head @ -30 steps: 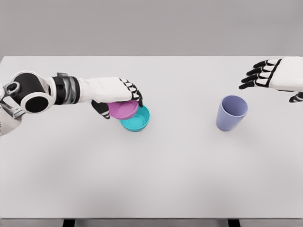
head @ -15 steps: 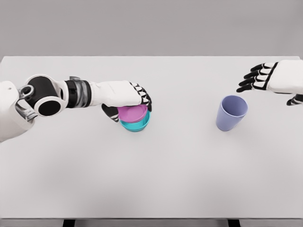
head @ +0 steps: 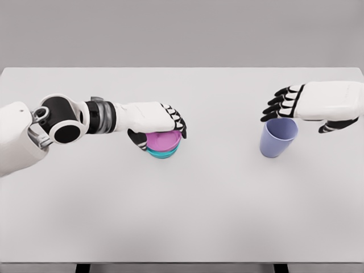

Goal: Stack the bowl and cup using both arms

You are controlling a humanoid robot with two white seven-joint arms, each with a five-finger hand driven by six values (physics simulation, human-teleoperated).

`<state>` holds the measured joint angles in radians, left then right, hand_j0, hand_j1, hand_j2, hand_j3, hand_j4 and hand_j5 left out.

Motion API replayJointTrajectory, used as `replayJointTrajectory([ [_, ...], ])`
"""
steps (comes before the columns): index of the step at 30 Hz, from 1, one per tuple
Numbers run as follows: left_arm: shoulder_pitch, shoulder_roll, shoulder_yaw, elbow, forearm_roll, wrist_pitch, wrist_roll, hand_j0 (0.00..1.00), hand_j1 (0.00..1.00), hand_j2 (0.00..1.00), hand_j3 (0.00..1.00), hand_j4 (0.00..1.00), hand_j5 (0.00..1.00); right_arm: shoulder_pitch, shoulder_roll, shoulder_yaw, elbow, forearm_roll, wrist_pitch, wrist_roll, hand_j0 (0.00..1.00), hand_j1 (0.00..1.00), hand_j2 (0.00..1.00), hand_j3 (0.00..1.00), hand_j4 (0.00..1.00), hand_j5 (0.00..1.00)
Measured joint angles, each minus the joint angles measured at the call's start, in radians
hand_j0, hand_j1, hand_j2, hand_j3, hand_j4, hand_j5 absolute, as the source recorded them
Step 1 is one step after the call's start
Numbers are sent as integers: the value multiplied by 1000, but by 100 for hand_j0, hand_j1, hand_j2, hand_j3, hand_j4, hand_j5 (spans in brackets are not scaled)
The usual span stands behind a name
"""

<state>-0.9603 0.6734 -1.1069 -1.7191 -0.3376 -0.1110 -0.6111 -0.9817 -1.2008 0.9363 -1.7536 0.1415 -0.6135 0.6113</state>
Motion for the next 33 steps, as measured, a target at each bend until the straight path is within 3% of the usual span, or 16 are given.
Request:
replayJointTrajectory([
  [6, 2, 2, 1, 1, 0, 0, 0, 74, 74, 74, 74, 74, 74, 0, 5, 7, -1, 1, 0, 0, 100, 100, 100, 100, 100, 100],
  [8, 2, 2, 1, 2, 1, 0, 0, 74, 74, 74, 74, 74, 74, -69, 5, 6, -1, 1, 1, 0, 100, 100, 100, 100, 100, 100],
  [17, 8, 4, 2, 8, 0, 0, 0, 75, 75, 75, 75, 75, 75, -66, -21, 31, -1, 3, 0, 0, 100, 100, 100, 100, 100, 100],
  [30, 8, 6, 2, 10, 0, 0, 1, 76, 76, 76, 76, 76, 76, -74, 3, 37, -3, 2, 0, 0, 100, 100, 100, 100, 100, 100],
  [32, 8, 6, 2, 10, -1, 0, 1, 82, 82, 82, 82, 82, 82, -74, 3, 38, -3, 2, 0, 0, 100, 100, 100, 100, 100, 100],
  [33, 9, 6, 2, 10, -1, 0, 1, 100, 100, 100, 100, 100, 100, -72, 3, 38, -2, 2, 0, 0, 100, 100, 100, 100, 100, 100],
])
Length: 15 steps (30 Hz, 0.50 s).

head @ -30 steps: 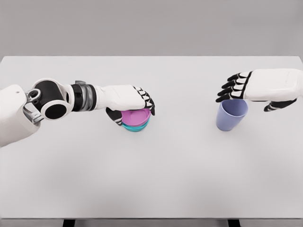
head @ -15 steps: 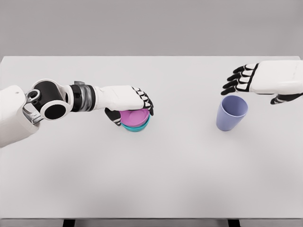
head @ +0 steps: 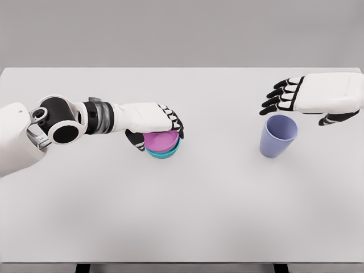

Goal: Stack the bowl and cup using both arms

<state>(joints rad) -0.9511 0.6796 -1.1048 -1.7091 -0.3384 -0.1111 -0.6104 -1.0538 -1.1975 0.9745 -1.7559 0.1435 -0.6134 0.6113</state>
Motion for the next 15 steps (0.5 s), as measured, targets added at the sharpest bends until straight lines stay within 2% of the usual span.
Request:
replayJointTrajectory([
  [15, -3, 3, 4, -1, 5, 0, -1, 100, 100, 100, 100, 100, 100, -2, 20, 30, 2, 4, 0, 0, 100, 100, 100, 100, 100, 100],
])
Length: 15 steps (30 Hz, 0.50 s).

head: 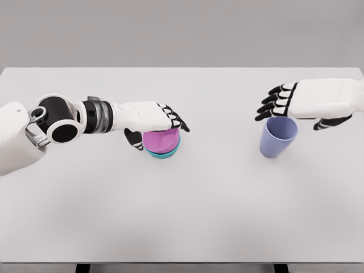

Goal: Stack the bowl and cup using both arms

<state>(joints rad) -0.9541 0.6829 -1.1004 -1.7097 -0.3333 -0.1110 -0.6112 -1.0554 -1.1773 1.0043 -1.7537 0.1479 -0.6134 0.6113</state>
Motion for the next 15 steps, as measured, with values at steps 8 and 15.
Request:
replayJointTrajectory([
  [8, 3, 34, 102, -9, 27, -98, 0, 100, 100, 100, 100, 100, 100, 0, 13, 23, 8, 6, 0, 0, 100, 100, 100, 100, 100, 100],
  [15, 107, 293, 217, -10, 560, -443, 0, 100, 100, 100, 100, 100, 100, 0, 26, 44, 47, 12, 0, 0, 100, 100, 100, 100, 100, 100],
])
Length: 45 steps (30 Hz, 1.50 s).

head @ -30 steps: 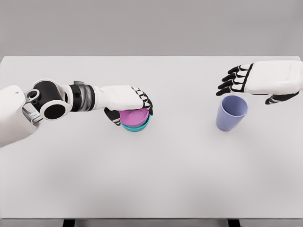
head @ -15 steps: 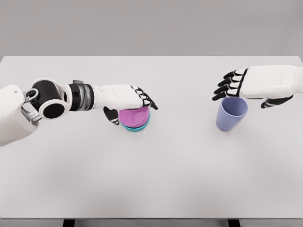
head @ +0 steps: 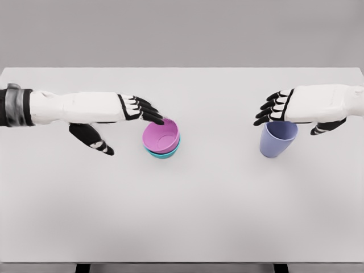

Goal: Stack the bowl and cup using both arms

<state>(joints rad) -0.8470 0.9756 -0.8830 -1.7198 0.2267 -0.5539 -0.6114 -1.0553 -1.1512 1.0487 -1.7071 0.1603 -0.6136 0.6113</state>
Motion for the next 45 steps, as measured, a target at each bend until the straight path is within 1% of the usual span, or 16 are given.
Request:
replayJointTrajectory([
  [2, 64, 92, 8, 4, 158, -29, 0, 100, 100, 100, 100, 100, 100, 0, 5, 7, 9, 7, 0, 0, 100, 100, 100, 100, 100, 100],
  [3, 77, 130, 11, 10, 216, -38, 0, 100, 100, 100, 100, 100, 100, 0, 9, 10, 18, 10, 0, 0, 100, 100, 100, 100, 100, 100],
  [4, 112, 162, 13, 18, 267, -42, 0, 100, 100, 100, 100, 100, 100, 0, 14, 15, 27, 12, 0, 0, 100, 100, 100, 100, 100, 100],
  [6, 137, 204, 14, 50, 316, -52, 0, 100, 100, 100, 100, 100, 100, -2, 23, 21, 46, 15, 0, 0, 100, 100, 100, 100, 100, 100],
  [8, 141, 234, 15, 70, 342, -56, 0, 100, 100, 100, 100, 100, 100, -2, 31, 24, 61, 18, 0, 0, 100, 100, 100, 100, 100, 100],
  [11, 151, 261, 15, 87, 361, -58, 0, 100, 100, 100, 100, 100, 100, -2, 44, 30, 80, 26, 0, 0, 100, 100, 100, 100, 100, 100],
  [15, 164, 270, 15, 96, 369, -59, 0, 100, 100, 100, 100, 100, 100, 0, 65, 42, 101, 33, 0, 0, 100, 100, 100, 100, 100, 100],
  [28, 164, 265, 14, 102, 368, -59, 0, 100, 100, 100, 100, 100, 100, -2, 110, 74, 176, 64, 0, 0, 100, 100, 100, 100, 100, 100],
  [35, 166, 264, 14, 103, 363, -59, 0, 100, 100, 100, 100, 100, 100, -3, 130, 83, 194, 73, 0, 0, 100, 100, 100, 100, 100, 100],
  [45, 167, 263, 14, 105, 359, -59, 0, 100, 100, 100, 100, 100, 100, -3, 155, 103, 241, 84, 0, 0, 100, 100, 100, 100, 100, 100],
])
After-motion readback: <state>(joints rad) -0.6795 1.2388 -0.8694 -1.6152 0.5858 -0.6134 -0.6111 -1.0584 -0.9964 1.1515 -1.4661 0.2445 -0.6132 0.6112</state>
